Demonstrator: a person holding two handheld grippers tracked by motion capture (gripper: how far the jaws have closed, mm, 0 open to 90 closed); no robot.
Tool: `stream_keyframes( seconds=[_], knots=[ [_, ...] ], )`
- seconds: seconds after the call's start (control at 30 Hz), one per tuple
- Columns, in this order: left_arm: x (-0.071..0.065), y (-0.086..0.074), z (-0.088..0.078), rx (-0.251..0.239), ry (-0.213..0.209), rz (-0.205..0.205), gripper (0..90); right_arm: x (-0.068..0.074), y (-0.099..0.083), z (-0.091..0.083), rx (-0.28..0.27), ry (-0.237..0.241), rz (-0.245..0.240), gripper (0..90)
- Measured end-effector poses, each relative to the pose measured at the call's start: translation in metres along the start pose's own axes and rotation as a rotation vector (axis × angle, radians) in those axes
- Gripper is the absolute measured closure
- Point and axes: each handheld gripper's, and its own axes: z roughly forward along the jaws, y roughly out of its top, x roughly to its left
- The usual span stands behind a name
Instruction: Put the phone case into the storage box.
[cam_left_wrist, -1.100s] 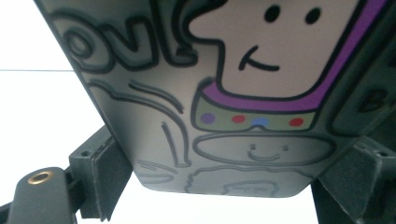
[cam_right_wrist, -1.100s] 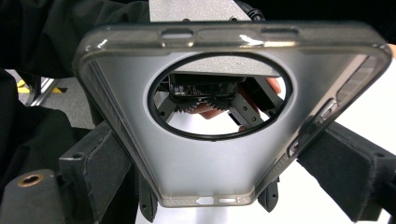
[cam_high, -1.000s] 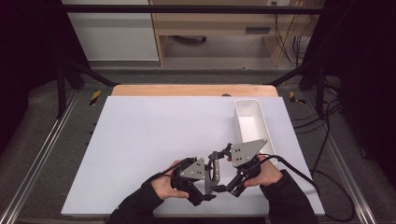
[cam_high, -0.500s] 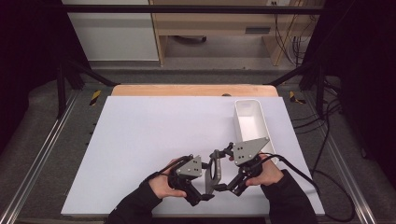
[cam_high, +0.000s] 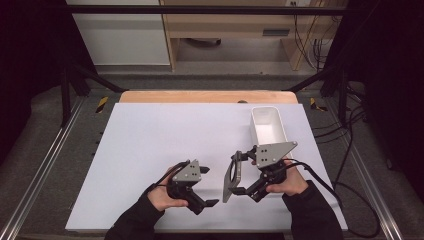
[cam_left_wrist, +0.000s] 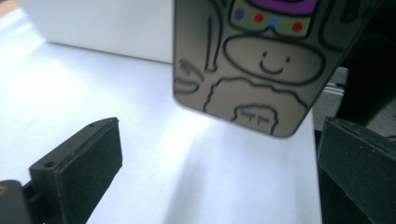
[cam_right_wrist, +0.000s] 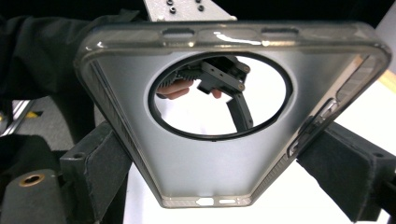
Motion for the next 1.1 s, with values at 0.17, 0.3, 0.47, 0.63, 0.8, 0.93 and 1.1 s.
stream_keyframes(
  seconds=[0.17, 0.3, 0.47, 0.63, 0.8, 0.93, 1.1],
  knots=[
    [0.005, -0.007, -0.01, -0.035, 0.056, -0.038, 0.0, -0.001, 0.001, -0.004, -0.013, -0.031, 0.014, 11.8],
    [0.01, -0.013, -0.018, -0.054, 0.108, -0.07, 0.0, -0.003, 0.001, -0.008, -0.025, -0.06, 0.034, 11.7],
    [0.017, -0.021, -0.028, -0.083, 0.178, -0.127, 0.0, -0.006, -0.001, -0.014, -0.041, -0.095, 0.062, 11.7],
    [0.022, -0.03, -0.036, -0.087, 0.23, -0.157, 0.0, -0.005, 0.0, -0.017, -0.043, -0.131, 0.064, 11.7],
    [0.027, -0.037, -0.047, -0.084, 0.287, -0.184, 0.0, -0.004, 0.001, -0.02, -0.045, -0.168, 0.076, 11.7],
    [0.031, -0.042, -0.058, -0.073, 0.346, -0.184, 0.0, -0.004, 0.002, -0.022, -0.043, -0.197, 0.093, 11.7],
    [0.036, -0.052, -0.072, -0.07, 0.395, -0.205, 0.0, -0.003, 0.003, -0.025, -0.055, -0.239, 0.099, 11.7]
  ],
)
